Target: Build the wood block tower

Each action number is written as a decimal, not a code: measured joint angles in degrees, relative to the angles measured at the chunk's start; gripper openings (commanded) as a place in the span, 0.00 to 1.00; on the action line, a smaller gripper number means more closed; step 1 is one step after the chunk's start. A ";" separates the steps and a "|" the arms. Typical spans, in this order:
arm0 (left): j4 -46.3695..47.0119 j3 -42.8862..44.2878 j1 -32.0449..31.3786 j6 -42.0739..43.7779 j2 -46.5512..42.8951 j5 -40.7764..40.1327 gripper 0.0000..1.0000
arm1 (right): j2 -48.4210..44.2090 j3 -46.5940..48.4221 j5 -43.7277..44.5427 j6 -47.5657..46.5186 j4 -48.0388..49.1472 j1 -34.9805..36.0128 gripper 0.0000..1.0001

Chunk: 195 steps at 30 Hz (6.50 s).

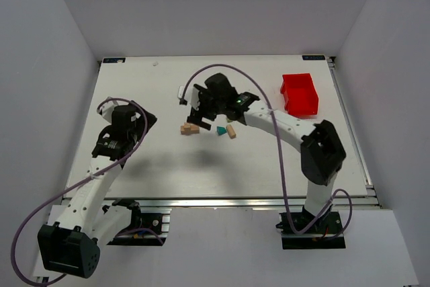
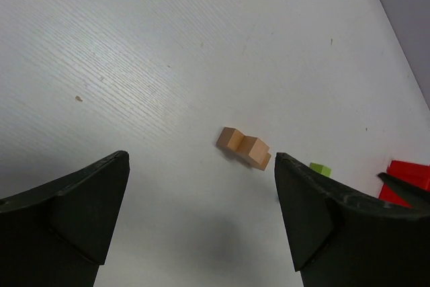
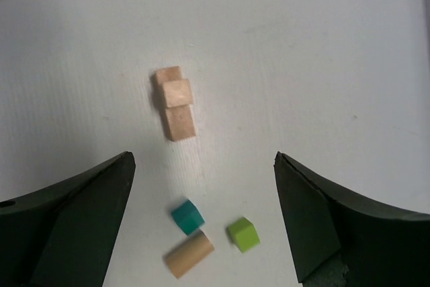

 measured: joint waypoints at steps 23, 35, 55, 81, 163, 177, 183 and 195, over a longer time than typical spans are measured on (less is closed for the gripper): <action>2.36 8.96 -0.52 8.85 9.99 9.92 0.98 | 6.10 -5.38 22.18 45.79 0.17 -11.98 0.68; 2.58 8.96 -0.52 9.22 10.88 9.92 0.98 | 10.10 -4.17 22.03 48.02 -1.70 -12.70 0.19; 6.27 6.75 -0.52 11.45 11.04 12.13 0.98 | -2.69 -6.03 -10.62 1.09 0.90 -10.43 0.14; 7.96 5.73 -0.52 12.48 10.51 10.86 0.98 | 10.47 3.10 -9.27 -14.51 -5.20 -3.13 0.22; 10.27 4.87 -0.52 12.48 10.99 12.87 0.98 | 14.51 5.60 -6.40 -10.54 -2.51 -1.09 0.36; 10.32 4.87 -0.52 12.70 11.04 13.33 0.98 | 14.95 5.81 -5.68 -9.44 -1.27 -1.01 0.37; 11.10 4.87 -0.52 13.25 12.20 14.69 0.98 | 14.95 5.81 -5.51 -9.33 -1.20 -1.01 0.37; 11.56 4.87 -0.42 14.16 12.83 15.58 0.98 | 15.04 5.81 -5.55 -9.42 -1.29 -1.14 0.67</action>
